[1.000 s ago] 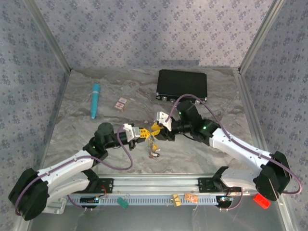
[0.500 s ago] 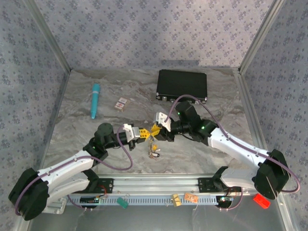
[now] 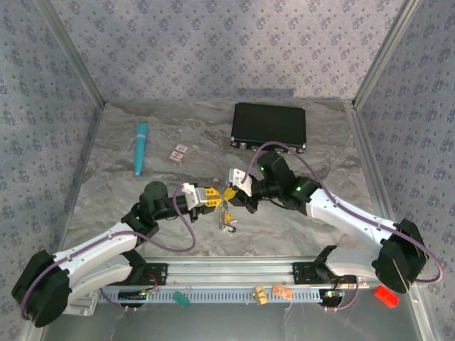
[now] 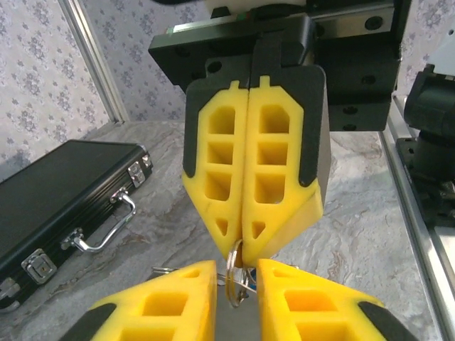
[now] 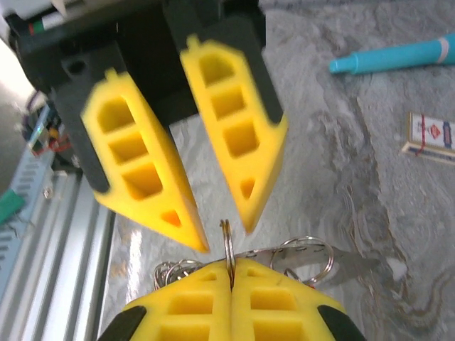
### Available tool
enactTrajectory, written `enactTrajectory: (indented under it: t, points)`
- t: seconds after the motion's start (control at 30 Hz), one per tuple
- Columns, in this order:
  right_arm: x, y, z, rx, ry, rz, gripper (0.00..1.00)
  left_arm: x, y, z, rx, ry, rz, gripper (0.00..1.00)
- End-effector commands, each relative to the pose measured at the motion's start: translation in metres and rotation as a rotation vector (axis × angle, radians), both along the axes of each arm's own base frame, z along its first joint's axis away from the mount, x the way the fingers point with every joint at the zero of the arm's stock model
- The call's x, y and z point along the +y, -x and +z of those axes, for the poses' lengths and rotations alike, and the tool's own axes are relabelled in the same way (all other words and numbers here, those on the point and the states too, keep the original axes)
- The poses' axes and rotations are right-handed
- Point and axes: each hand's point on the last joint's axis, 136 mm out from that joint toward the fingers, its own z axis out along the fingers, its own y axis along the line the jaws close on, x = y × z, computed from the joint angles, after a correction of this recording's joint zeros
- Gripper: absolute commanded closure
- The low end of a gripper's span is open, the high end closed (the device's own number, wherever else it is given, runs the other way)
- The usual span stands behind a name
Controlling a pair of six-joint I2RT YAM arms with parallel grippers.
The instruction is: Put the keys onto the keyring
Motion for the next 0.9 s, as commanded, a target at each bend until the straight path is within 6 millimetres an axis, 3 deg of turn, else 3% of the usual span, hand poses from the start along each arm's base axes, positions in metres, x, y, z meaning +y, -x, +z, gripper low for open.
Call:
enactTrajectory:
  t: [0.0, 0.23, 0.63, 0.8, 0.87]
  points:
    - [-0.006, -0.003, 0.007, -0.111, 0.109, 0.005, 1.0, 0.002, -0.002, 0.008, -0.043, -0.053, 0.013, 0.73]
    - [-0.003, -0.003, 0.003, -0.193, 0.252, 0.046, 1.0, -0.001, -0.004, 0.002, -0.039, -0.104, -0.001, 0.75]
    - [0.016, 0.004, 0.016, -0.223, 0.209, 0.099, 1.0, -0.006, -0.001, 0.004, -0.047, -0.102, -0.042, 0.92]
    - [0.014, 0.005, 0.022, -0.211, 0.151, 0.08, 1.0, -0.006, 0.001, 0.005, -0.055, -0.095, -0.05, 1.0]
    - [0.008, -0.001, 0.025, -0.194, 0.11, 0.034, 0.91, -0.006, 0.002, 0.007, -0.064, -0.083, -0.052, 1.0]
